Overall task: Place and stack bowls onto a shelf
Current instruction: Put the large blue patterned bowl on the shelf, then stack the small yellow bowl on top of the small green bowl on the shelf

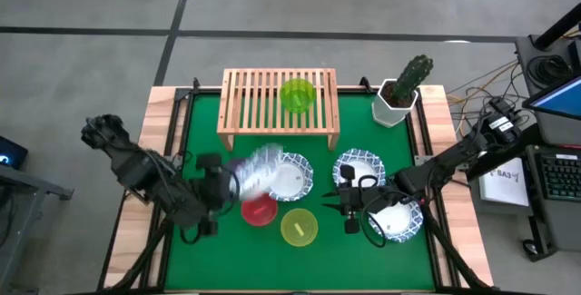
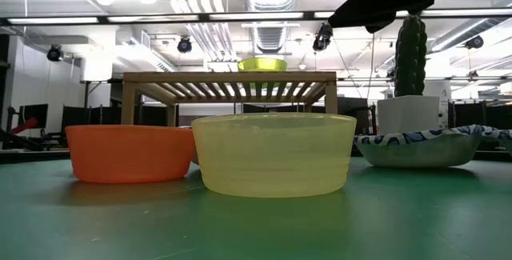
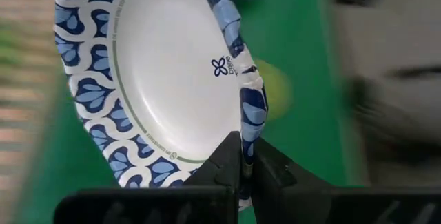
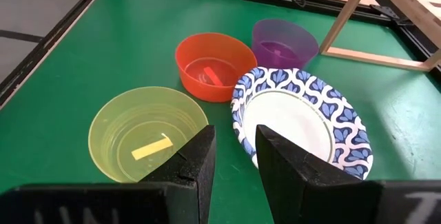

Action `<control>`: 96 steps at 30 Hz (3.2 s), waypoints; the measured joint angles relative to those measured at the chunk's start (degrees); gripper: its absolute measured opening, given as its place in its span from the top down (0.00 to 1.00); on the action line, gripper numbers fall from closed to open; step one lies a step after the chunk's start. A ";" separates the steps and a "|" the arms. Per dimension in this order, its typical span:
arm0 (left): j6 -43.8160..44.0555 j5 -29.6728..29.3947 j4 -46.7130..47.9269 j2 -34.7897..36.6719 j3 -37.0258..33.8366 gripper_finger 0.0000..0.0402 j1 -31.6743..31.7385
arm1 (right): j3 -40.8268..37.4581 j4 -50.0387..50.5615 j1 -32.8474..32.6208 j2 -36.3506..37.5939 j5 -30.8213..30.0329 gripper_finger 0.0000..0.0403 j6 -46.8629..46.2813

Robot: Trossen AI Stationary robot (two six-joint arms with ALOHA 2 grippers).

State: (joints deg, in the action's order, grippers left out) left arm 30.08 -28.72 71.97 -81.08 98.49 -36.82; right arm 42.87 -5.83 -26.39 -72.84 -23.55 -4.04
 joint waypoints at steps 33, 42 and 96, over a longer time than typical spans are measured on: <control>-31.93 2.22 4.30 -1.89 -4.35 1.00 50.26 | 0.00 0.58 0.04 0.00 -0.50 0.76 1.12; -30.89 1.29 2.30 -2.83 -9.43 1.00 50.34 | 0.00 0.57 0.04 0.00 -0.52 0.76 1.05; -21.42 5.20 -48.26 21.28 -44.44 0.62 8.46 | 0.00 -0.07 0.17 -0.11 -3.18 0.76 -14.67</control>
State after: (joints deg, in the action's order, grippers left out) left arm 8.66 -23.52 23.71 -59.80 54.05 -28.36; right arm 42.87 -5.90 -26.22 -72.95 -26.73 -18.71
